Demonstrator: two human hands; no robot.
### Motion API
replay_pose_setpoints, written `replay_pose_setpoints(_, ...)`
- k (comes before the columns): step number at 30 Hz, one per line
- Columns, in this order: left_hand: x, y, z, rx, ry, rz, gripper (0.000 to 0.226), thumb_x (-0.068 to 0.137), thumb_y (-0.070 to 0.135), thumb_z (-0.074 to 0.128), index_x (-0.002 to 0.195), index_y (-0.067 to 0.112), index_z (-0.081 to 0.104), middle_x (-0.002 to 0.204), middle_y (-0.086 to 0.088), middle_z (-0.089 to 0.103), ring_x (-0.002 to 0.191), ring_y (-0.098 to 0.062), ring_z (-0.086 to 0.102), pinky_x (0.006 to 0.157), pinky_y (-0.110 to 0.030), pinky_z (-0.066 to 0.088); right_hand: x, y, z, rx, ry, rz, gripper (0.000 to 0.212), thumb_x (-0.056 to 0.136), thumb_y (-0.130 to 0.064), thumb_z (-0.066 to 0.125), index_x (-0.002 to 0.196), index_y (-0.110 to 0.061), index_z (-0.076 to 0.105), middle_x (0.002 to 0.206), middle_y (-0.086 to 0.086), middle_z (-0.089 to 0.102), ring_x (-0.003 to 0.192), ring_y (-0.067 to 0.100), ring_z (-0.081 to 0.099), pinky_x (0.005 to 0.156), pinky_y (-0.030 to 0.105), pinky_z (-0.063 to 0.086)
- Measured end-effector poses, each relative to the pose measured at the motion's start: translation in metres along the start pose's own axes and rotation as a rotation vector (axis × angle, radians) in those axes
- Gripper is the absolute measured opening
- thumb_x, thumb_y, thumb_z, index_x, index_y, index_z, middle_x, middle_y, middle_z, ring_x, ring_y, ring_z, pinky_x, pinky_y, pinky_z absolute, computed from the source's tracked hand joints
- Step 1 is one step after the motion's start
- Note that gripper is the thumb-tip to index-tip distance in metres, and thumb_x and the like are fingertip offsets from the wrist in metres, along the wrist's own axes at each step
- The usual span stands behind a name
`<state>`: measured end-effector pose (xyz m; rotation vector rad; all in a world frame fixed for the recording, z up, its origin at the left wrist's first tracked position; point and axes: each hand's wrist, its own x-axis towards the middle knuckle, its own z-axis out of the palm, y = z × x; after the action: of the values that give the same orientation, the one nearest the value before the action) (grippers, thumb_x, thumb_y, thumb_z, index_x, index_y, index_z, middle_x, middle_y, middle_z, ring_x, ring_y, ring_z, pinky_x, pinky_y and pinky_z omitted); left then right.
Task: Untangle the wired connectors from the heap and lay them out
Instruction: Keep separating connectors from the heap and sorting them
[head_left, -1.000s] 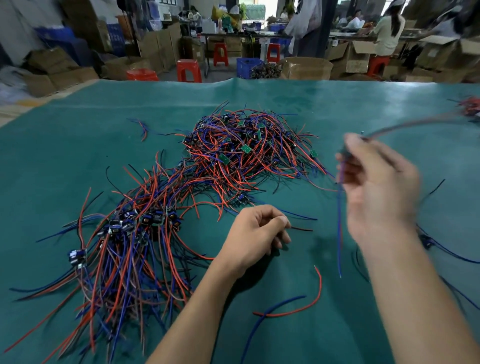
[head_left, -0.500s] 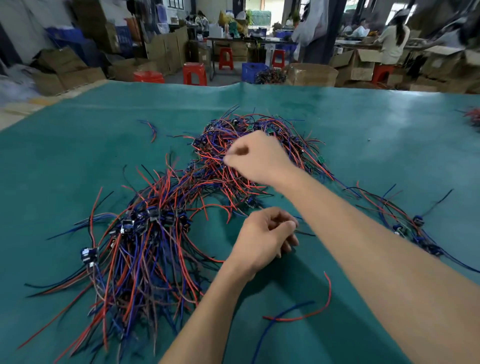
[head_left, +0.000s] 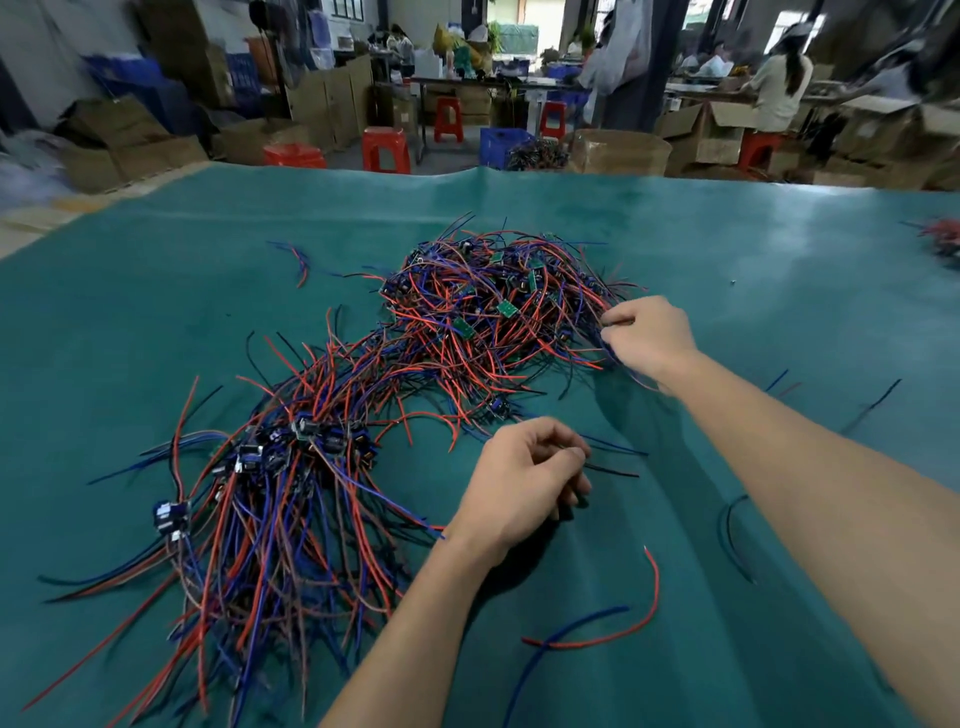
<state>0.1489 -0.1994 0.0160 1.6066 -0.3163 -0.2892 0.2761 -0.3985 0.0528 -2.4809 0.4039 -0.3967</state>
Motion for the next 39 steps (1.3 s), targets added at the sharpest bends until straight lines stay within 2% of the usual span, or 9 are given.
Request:
replay_pose_setpoints(4,0.000,0.000,0.000,-0.007,-0.003,-0.002,0.013,0.094,-0.001,0.052,0.094,0.001,0.065,0.066,-0.006,0.067,0.049,-0.010,0.055,0.042,-0.019,0.040,-0.005,-0.002,-0.015,0.275,0.121,0.080,0.027,0.079,-0.010,0.063,0.064,-0.030,0.076,0.077,-0.013,0.074,0.089,0.022,0.070,0.076,0.027,0.055)
replay_pose_setpoints(6,0.000,-0.001,-0.001,-0.012,-0.006,-0.005,0.014,0.093,-0.001,0.051,0.093,0.003,0.065,0.065,-0.005,0.067,0.049,-0.010,0.054,0.042,-0.019,0.040,-0.010,-0.002,-0.024,0.391,0.115,0.105,0.024,0.076,-0.010,0.064,0.065,-0.027,0.077,0.074,-0.001,0.076,0.075,0.019,0.069,0.068,0.032,0.057)
replay_pose_setpoints(9,0.000,-0.001,-0.001,-0.009,-0.007,0.000,0.015,0.093,-0.001,0.051,0.093,0.003,0.065,0.064,-0.003,0.067,0.049,-0.009,0.055,0.042,-0.019,0.040,-0.025,-0.004,-0.038,0.572,0.094,0.130,0.016,0.072,-0.004,0.066,0.067,-0.016,0.076,0.073,0.012,0.074,0.049,0.012,0.060,0.048,0.023,0.046)
replay_pose_setpoints(17,0.001,-0.003,-0.001,-0.033,0.010,0.016,0.014,0.098,0.002,0.049,0.098,0.002,0.062,0.067,-0.007,0.068,0.048,-0.010,0.054,0.042,-0.019,0.040,-0.108,-0.010,-0.051,1.006,-0.024,0.184,0.020,0.077,0.009,0.060,0.071,-0.007,0.069,0.062,0.007,0.070,0.044,0.010,0.051,0.042,0.018,0.038)
replay_pose_setpoints(22,0.002,0.000,0.000,-0.153,0.066,-0.004,0.034,0.109,0.023,0.037,0.102,0.000,0.061,0.070,-0.009,0.069,0.050,-0.016,0.054,0.040,-0.021,0.040,-0.157,-0.013,-0.040,0.907,-0.392,-0.024,0.019,0.067,0.004,0.062,0.062,-0.013,0.070,0.059,0.015,0.063,0.043,0.014,0.046,0.042,0.021,0.033)
replay_pose_setpoints(26,0.000,0.002,-0.002,-0.103,0.080,0.037,0.046,0.108,0.033,0.039,0.078,0.015,0.069,0.064,-0.007,0.065,0.055,-0.016,0.055,0.051,-0.026,0.045,-0.171,-0.019,-0.029,0.761,-0.680,-0.187,0.016,0.061,-0.002,0.056,0.059,-0.014,0.066,0.054,0.013,0.057,0.043,0.011,0.044,0.043,0.017,0.031)
replay_pose_setpoints(30,0.001,-0.002,-0.004,-0.024,0.125,0.043,0.030,0.104,0.025,0.051,0.095,0.004,0.070,0.078,-0.004,0.069,0.071,-0.012,0.059,0.072,-0.034,0.049,-0.176,-0.020,-0.027,0.718,-0.871,-0.315,0.004,0.056,-0.012,0.060,0.057,-0.009,0.060,0.052,0.011,0.053,0.046,0.012,0.041,0.047,0.020,0.033)
replay_pose_setpoints(34,0.001,-0.003,-0.004,-0.038,0.125,0.051,0.020,0.100,0.019,0.057,0.089,0.004,0.066,0.060,0.011,0.064,0.056,-0.001,0.053,0.060,-0.020,0.044,-0.178,-0.019,-0.029,0.704,-1.115,-0.367,0.015,0.059,-0.008,0.057,0.060,-0.021,0.066,0.052,0.002,0.058,0.048,0.012,0.046,0.050,0.021,0.037)
replay_pose_setpoints(39,0.001,-0.005,-0.005,-0.030,0.105,0.063,0.008,0.097,0.013,0.063,0.089,0.012,0.063,0.063,0.009,0.065,0.059,-0.008,0.052,0.060,-0.024,0.042,-0.170,-0.011,-0.031,0.662,-1.100,-0.306,0.009,0.077,-0.009,0.068,0.077,-0.018,0.070,0.069,0.010,0.071,0.056,0.016,0.059,0.050,0.026,0.038)
